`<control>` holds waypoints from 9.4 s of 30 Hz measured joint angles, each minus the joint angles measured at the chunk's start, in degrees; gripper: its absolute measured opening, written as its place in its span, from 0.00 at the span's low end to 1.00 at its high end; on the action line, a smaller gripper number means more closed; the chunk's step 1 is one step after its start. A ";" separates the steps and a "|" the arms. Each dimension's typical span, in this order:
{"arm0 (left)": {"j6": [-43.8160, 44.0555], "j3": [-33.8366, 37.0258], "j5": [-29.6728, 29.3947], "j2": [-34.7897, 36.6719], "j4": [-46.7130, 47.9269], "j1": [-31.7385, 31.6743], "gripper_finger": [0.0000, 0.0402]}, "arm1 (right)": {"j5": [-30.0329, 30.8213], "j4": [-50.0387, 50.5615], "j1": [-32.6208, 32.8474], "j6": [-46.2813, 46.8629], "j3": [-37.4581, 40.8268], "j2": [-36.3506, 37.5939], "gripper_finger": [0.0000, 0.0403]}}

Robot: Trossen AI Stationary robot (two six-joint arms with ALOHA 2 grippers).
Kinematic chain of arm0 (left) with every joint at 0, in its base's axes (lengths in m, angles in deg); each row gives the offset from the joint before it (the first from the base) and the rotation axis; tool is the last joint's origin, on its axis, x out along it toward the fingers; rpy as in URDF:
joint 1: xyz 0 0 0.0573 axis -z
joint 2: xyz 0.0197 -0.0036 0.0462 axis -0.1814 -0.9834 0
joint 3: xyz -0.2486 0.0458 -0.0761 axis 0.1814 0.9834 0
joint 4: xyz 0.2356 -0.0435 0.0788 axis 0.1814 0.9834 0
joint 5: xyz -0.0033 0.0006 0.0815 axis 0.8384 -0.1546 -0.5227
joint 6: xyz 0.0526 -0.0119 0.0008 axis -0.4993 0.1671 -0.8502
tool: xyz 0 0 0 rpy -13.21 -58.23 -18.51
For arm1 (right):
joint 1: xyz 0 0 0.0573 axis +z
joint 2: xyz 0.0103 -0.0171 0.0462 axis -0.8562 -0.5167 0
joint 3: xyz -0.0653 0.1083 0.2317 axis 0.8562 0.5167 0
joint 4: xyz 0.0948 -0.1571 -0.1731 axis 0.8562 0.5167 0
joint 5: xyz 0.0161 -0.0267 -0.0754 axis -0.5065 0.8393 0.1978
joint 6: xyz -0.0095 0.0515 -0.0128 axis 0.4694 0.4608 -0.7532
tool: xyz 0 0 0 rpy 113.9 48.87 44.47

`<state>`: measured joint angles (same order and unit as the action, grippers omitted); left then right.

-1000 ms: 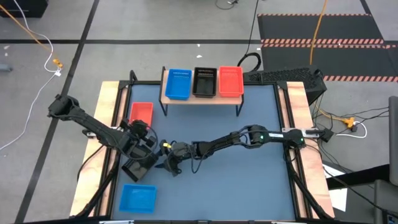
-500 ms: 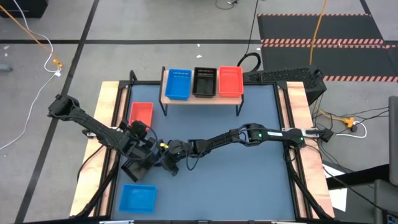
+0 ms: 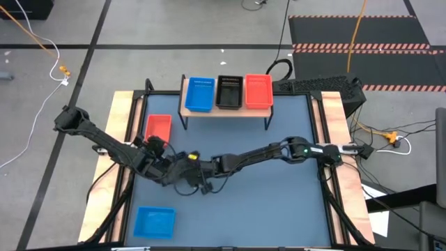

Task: Stack baskets on shelf by color
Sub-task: Stack the black bin on the stacked black bins on the shelf, then stack the orange bin on the stacked orange bins on the shelf

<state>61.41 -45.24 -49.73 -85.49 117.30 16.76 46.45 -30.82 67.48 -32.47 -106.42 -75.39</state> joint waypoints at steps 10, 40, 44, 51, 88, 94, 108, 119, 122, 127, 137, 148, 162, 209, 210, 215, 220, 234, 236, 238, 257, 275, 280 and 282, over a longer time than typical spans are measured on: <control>0.27 0.00 0.07 0.00 -0.09 0.67 0.08 | 2.57 26.70 0.55 28.55 5.12 12.80 0.02; 0.24 0.00 -2.43 0.02 -0.55 -1.03 0.08 | 0.91 4.21 -0.36 -3.95 30.08 30.84 0.37; 0.23 0.00 -2.43 0.02 -0.58 -0.96 0.08 | 2.40 8.20 -1.63 -22.13 30.05 31.53 0.34; 0.19 0.00 -2.38 0.02 -0.63 -0.77 0.08 | 2.35 4.48 -4.11 -40.41 35.56 30.86 0.29; -1.52 0.00 -3.15 0.00 -1.73 -1.61 0.08 | -5.33 -18.28 -4.38 -31.54 45.68 29.12 0.02; -1.91 0.00 -3.15 0.00 -1.87 -1.60 0.08 | -11.57 -18.21 -1.05 -17.56 45.68 33.05 0.01; -2.04 0.00 -4.09 0.01 -3.29 -1.62 0.08 | 7.23 -7.22 4.09 8.90 27.91 38.68 0.01; -2.95 0.00 -4.09 0.01 -3.43 -1.62 0.08 | 36.70 -0.56 -5.27 -2.44 17.94 38.83 0.02; -3.22 0.00 -4.09 0.00 -3.43 -1.62 0.08 | 36.99 2.99 -9.11 -2.47 16.46 38.68 0.03; -3.23 0.00 -4.09 0.02 -3.41 -1.62 0.08 | 32.79 10.62 -15.50 0.94 14.88 38.81 0.04; -3.19 0.00 -4.09 0.01 -3.41 -1.62 0.08 | 17.38 20.19 -21.37 11.85 14.93 38.68 0.02; -3.12 0.00 -4.09 0.00 -3.42 -1.62 0.08 | 17.13 23.30 -21.39 6.91 14.93 38.70 0.02; -3.03 0.00 -4.09 0.01 -3.43 -1.64 0.08 | 17.22 23.54 -21.37 6.70 14.95 38.70 0.10; -3.09 0.00 -2.99 0.02 -3.41 -1.62 0.08 | 32.13 20.96 -19.89 1.24 17.92 38.79 0.31; -3.09 0.00 -2.99 0.00 -3.43 -1.62 0.08 | 32.03 21.13 -19.88 1.30 18.56 38.77 0.31; -3.12 0.00 -2.99 0.01 -3.41 -1.62 0.08 | 32.21 18.39 -19.70 -0.03 21.66 38.77 0.31; -3.14 0.00 -3.02 0.00 -3.41 -1.62 0.08 | 32.18 15.47 -18.28 -1.92 21.91 38.77 0.31; -3.38 0.00 -2.97 0.00 -3.37 -1.62 0.08 | 32.19 5.94 -12.23 -6.11 21.94 40.76 0.31; -3.38 0.00 -2.97 0.00 -3.39 -1.62 0.08 | 30.87 6.21 -11.28 -4.67 21.94 40.73 0.31; -3.68 0.00 -2.97 0.01 -3.37 -1.62 0.08 | 24.67 6.24 -10.76 -1.68 21.94 40.57 0.31; -4.54 -1.25 -3.82 1.15 -1.94 -1.62 0.08 | -10.04 -32.18 -8.85 16.23 33.60 34.71 0.31; -5.57 -11.32 -13.68 22.22 19.90 0.52 0.08 | -1.98 -28.23 -8.75 20.28 -4.38 -1.54 0.31; -6.22 -11.50 -13.67 24.42 19.19 0.52 0.08 | 2.79 -27.48 -7.99 14.70 -15.77 -10.47 0.31; -6.52 -11.50 -13.68 24.41 19.17 0.52 0.08 | 4.16 -26.63 -7.67 12.65 -18.89 -12.43 0.31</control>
<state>54.88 -56.73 -63.41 -61.07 136.47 17.28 50.62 -57.45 59.81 -19.82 -125.31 -87.82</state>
